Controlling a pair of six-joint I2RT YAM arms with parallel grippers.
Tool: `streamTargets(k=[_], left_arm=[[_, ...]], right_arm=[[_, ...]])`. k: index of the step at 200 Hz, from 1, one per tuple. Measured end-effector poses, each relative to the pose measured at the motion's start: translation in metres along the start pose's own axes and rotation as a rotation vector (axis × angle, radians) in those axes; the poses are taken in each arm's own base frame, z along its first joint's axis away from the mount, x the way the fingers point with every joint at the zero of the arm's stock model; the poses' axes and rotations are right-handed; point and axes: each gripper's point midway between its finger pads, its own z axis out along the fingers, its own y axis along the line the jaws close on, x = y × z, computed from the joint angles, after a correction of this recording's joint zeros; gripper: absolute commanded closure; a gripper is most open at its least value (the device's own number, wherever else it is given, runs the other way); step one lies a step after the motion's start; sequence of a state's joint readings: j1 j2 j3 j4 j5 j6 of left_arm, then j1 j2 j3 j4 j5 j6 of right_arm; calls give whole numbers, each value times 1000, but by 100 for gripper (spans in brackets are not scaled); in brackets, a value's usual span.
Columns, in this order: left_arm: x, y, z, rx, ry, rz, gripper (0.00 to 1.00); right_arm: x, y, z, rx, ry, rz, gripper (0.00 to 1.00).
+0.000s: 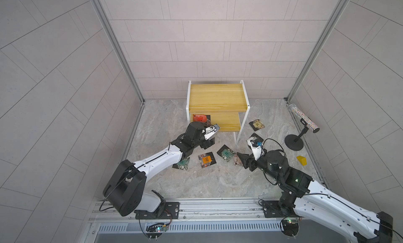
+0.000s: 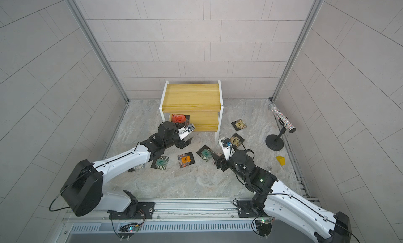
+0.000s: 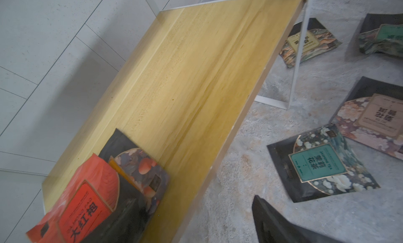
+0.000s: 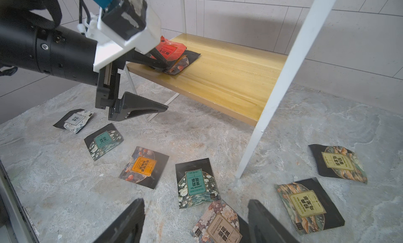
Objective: Remove the tea bags from the shelf
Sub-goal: Pick up the tea bag from the shelf.
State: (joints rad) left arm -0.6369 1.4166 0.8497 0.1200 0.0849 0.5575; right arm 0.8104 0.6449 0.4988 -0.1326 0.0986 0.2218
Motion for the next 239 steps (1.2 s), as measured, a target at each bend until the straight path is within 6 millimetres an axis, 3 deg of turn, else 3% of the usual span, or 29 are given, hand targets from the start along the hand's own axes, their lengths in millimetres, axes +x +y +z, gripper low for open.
streamTargets(k=[53,108,183,239], left_arm=[[-17,-19,6,65,-26,16,15],[-28,-22,9,79,-42,23,16],[-34,2,-16,-23,-31,47,8],[-18,13,-11,-72,33,63,9]], right_arm=[[0,0,0,1,0,0,22],[-1,-2,-2,8,-4,1,22],[2,-2,0,11,6,-2,22],[3,-1,1,9,12,-3,22]])
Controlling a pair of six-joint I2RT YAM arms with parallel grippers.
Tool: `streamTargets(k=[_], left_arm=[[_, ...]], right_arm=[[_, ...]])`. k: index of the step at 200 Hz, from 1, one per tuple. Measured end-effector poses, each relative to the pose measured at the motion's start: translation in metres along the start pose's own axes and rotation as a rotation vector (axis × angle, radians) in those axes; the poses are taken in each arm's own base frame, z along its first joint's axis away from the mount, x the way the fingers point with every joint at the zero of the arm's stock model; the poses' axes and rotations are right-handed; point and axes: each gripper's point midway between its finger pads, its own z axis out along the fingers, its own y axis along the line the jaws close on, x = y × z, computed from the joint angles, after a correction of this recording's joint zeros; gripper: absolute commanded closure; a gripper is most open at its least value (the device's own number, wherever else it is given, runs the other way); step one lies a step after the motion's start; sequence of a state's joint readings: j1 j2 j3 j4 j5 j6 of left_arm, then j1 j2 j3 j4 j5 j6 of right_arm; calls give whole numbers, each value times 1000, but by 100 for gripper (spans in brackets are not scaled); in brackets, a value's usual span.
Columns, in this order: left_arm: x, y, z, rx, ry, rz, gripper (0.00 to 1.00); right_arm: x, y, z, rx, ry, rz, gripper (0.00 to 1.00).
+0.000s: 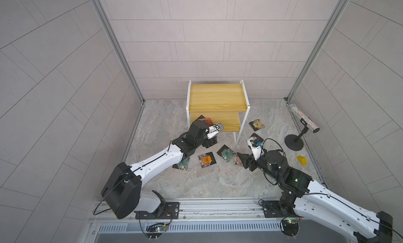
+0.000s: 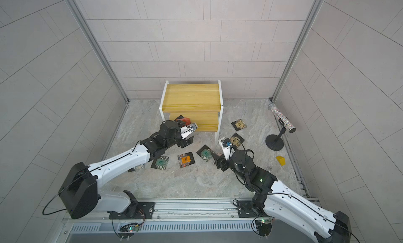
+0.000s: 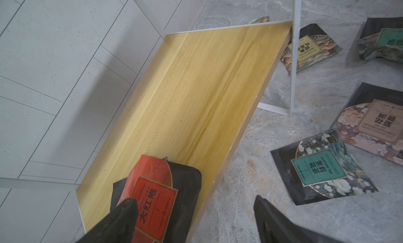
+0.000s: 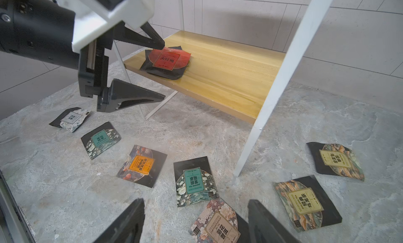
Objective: Remove the tea bags from the shelf
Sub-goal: Pick up the tea bag from the shelf.
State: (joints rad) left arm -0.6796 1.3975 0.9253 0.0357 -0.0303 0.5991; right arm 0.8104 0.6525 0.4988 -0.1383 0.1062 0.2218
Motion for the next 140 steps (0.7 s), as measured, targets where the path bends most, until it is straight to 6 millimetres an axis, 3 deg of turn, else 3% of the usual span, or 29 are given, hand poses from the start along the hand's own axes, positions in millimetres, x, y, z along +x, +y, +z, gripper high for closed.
streamTargets(k=[51,83,120,140], left_arm=[[15,-9,15,26,45,6,18],[15,-10,16,28,41,4,30],[14,-7,16,18,35,9,52],[13,-5,15,11,30,6,56]], right_arm=[[-3,-1,-5,0,-21,9,22],[-2,-2,-5,4,-21,13,22],[-1,-2,-5,4,-17,16,22],[1,-2,-4,5,-12,16,22]])
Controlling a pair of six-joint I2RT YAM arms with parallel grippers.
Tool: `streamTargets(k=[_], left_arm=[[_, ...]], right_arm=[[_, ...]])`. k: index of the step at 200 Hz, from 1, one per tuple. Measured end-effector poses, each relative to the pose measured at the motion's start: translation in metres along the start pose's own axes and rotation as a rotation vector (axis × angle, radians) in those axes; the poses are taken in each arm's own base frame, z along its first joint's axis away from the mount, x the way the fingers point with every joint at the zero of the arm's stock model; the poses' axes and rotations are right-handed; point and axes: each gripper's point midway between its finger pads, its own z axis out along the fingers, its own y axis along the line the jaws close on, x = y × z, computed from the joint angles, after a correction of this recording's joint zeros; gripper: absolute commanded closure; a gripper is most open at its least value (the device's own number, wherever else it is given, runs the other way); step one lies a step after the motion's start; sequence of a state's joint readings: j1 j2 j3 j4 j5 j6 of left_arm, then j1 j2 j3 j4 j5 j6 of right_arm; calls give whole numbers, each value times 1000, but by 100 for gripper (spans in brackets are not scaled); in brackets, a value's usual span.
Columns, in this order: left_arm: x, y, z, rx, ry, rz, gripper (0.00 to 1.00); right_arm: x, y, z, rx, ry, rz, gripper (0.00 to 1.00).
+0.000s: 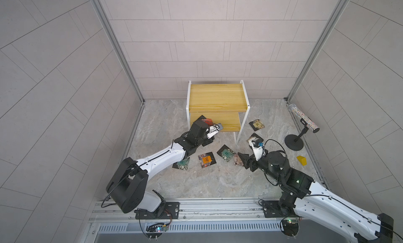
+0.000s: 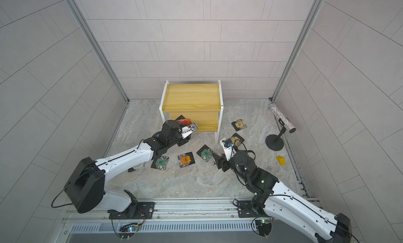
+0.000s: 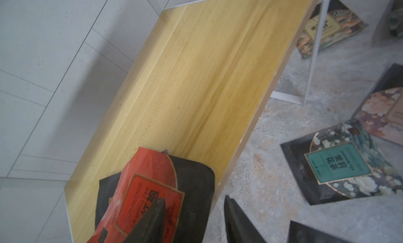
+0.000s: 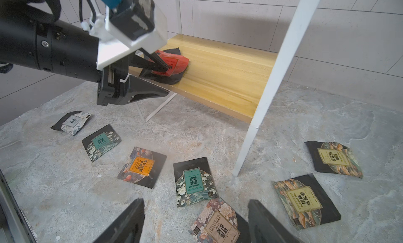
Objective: Remove the tea bags from the shelf
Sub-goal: Pick up the tea bag from the shelf.
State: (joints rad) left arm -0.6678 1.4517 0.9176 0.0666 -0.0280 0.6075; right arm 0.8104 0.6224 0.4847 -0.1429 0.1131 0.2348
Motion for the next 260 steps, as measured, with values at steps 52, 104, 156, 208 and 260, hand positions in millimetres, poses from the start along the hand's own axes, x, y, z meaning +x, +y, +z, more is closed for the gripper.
streamTargets(k=[52,104,156,208,260], left_arm=[[-2,1,-1,-4,-7,9,68],[-5,2,-5,-1,-11,11,84],[-6,4,-11,-3,-7,15,98],[-8,9,-20,-14,-10,17,100],[-20,20,-31,-53,-55,21,100]], right_arm=[[1,0,0,0,1,2,22],[1,0,1,1,4,1,22],[6,0,5,4,23,-3,22],[7,0,6,4,28,-5,22],[10,1,11,7,42,-7,22]])
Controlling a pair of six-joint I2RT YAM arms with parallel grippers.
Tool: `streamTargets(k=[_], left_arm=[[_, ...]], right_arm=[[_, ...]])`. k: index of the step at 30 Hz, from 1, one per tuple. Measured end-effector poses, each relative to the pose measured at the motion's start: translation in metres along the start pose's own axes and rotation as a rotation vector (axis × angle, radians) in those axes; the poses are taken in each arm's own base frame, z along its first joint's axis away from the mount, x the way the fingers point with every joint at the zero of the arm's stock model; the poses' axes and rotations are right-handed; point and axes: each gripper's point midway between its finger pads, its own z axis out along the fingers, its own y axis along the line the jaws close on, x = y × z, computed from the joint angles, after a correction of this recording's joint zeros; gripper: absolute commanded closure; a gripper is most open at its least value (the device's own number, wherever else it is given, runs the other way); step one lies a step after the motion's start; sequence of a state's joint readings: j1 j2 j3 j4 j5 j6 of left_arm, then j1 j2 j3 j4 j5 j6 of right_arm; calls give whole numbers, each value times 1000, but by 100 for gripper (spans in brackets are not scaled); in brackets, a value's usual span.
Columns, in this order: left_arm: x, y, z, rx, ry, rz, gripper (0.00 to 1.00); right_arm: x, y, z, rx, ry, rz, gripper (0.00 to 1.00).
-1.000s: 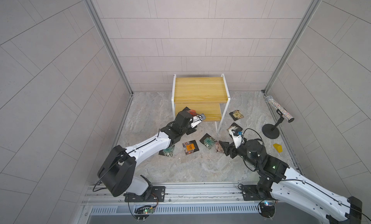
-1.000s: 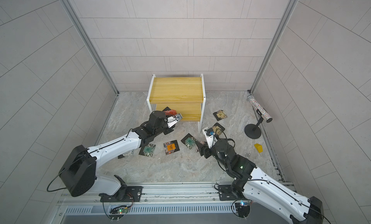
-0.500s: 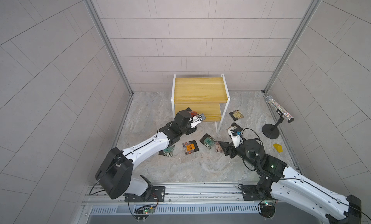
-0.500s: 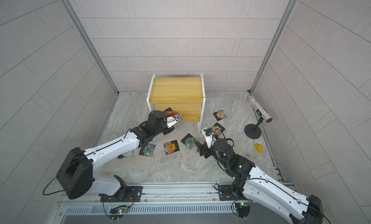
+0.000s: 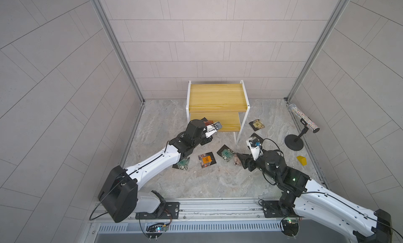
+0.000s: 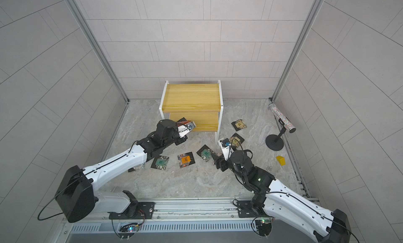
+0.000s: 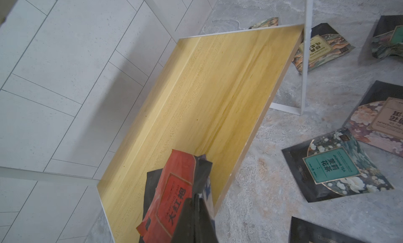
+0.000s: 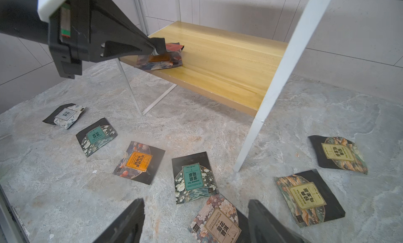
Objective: Remove the tea bags from the shelf
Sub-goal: Pick up the tea bag from the shelf.
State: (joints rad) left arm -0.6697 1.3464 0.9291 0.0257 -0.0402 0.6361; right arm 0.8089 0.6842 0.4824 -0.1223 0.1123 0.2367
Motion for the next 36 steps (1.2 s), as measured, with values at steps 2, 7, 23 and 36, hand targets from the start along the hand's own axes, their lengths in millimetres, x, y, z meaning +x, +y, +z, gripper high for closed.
streamTargets(k=[2,7,23,36], left_arm=[[-1,2,0,-7,-5,3,100],[-3,4,-4,-19,-15,11,100],[-36,10,-52,-76,-127,40,100],[-20,-12,-104,-90,-82,-9,100]], right_arm=[[1,0,1,0,5,-1,22],[2,1,3,0,9,-2,22],[3,7,10,-24,15,-3,22],[3,10,11,-40,19,-7,22]])
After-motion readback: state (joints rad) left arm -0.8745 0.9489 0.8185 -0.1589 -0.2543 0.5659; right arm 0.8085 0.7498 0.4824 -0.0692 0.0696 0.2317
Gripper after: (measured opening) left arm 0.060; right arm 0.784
